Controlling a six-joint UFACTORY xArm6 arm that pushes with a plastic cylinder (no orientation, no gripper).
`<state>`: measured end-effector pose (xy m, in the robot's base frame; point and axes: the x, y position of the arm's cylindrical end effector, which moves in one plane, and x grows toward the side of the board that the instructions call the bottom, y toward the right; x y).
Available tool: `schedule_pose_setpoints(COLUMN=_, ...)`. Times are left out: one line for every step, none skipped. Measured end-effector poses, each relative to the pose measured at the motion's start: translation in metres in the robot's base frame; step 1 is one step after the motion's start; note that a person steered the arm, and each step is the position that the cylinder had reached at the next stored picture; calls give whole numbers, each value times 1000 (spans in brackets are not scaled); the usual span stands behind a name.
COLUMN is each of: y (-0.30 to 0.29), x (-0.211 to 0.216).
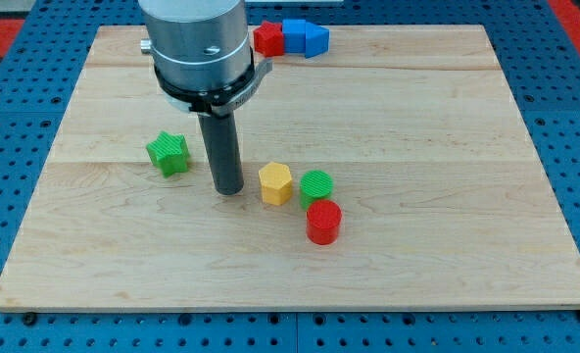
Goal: Push yellow heart slight down
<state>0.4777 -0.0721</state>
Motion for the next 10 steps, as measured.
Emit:
schedule_pose_setpoints(y=0, x=-13)
schedule_pose_setpoints(y=0, x=-14)
schedule_pose_setpoints(y=23, x=-11)
schedule_pose_setpoints(y=75, x=-19)
schedule_pose_setpoints(y=73, x=-55)
schedule_pose_setpoints(y=48, x=-80)
schedule_pose_setpoints(y=25, x=-96)
schedule_pose_setpoints(y=20, x=-94)
schedule_pose_setpoints(y=18, x=-87)
schedule_pose_setpoints(y=7, x=-87)
